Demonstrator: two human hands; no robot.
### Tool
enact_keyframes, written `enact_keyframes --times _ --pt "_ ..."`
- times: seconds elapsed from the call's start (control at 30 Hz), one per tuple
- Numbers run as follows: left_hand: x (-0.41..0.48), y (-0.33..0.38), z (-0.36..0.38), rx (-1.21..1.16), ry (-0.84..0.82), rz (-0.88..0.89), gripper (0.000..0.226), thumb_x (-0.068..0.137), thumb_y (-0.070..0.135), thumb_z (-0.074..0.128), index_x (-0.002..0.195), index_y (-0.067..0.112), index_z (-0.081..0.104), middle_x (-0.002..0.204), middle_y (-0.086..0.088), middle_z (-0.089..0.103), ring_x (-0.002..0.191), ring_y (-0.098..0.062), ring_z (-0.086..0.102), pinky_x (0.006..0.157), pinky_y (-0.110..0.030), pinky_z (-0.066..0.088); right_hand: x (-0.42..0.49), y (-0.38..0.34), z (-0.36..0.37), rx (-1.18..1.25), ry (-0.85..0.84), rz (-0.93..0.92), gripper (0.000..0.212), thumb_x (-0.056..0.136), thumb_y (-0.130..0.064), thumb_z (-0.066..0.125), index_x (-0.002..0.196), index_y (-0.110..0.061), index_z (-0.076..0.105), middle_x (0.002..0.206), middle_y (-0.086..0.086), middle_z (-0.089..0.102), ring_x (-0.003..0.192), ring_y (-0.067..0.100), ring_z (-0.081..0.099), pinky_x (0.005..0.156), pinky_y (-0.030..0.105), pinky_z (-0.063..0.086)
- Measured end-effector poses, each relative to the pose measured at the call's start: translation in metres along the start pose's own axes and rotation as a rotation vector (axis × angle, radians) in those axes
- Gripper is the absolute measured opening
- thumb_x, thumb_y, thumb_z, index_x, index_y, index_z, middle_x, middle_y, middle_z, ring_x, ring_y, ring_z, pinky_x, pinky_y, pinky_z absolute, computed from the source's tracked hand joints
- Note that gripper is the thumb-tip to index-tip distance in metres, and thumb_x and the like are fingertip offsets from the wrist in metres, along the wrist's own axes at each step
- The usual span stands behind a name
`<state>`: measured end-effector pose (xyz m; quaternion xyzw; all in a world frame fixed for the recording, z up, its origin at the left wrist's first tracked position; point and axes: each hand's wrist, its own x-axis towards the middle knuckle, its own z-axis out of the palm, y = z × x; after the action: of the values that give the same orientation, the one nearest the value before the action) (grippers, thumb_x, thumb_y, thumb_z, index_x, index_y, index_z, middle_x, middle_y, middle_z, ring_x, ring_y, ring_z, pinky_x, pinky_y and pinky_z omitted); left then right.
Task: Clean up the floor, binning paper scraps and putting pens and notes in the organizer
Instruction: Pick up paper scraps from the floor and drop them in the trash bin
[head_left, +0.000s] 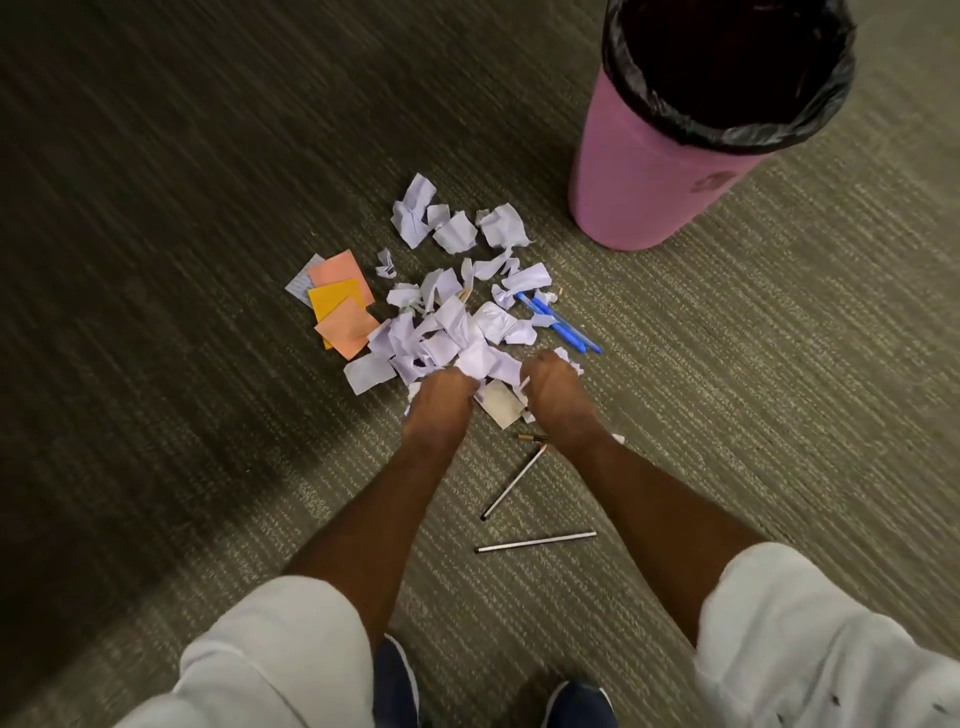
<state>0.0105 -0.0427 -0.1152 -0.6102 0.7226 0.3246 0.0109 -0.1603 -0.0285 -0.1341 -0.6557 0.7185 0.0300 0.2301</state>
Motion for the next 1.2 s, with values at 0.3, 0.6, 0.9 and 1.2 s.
enact_keyframes --times 0.3,0.6,0.9,1.2 --pt "-0.048 0.061 -0.111 -0.116 0.098 0.043 0.028 0.088 0.004 0.063 0.111 0.014 0.075 0.107 -0.013 0.075 0.092 -0.024 0.07 0.081 -0.031 0.056 -0.053 -0.018 -0.132 0.234 0.113 0.079 0.016 0.092 0.001 0.057 0.097 -0.004 0.07 0.096 0.012 0.063 0.087 0.031 0.065 0.064 0.017 0.038" --pt "-0.05 0.182 -0.226 -0.25 0.16 0.121 0.035 0.089 -0.001 0.063 0.118 0.016 0.072 0.116 -0.008 0.072 0.093 -0.015 0.069 0.083 -0.022 0.055 -0.069 -0.013 -0.29 0.234 0.295 0.166 0.016 0.092 -0.01 0.059 0.102 -0.005 0.071 0.097 0.008 0.063 0.086 0.026 0.063 0.063 0.01 0.03" --pt "-0.03 0.253 -0.29 -0.315 0.194 0.161 0.032 0.088 0.001 0.065 0.116 0.015 0.073 0.11 -0.006 0.073 0.09 -0.015 0.069 0.084 -0.03 0.059 -0.057 -0.002 -0.391 0.272 0.44 0.219 0.017 0.082 -0.012 0.062 0.094 -0.008 0.074 0.098 0.017 0.069 0.086 0.029 0.065 0.069 0.022 0.037" --pt "0.043 0.311 -0.285 -0.347 0.254 0.121 0.03 0.081 0.005 0.074 0.111 0.013 0.075 0.114 -0.009 0.072 0.099 -0.017 0.069 0.089 -0.02 0.053 -0.002 0.046 -0.418 0.341 0.452 0.292 0.02 0.082 -0.015 0.071 0.101 -0.01 0.075 0.098 0.016 0.072 0.089 0.029 0.069 0.075 0.03 0.054"
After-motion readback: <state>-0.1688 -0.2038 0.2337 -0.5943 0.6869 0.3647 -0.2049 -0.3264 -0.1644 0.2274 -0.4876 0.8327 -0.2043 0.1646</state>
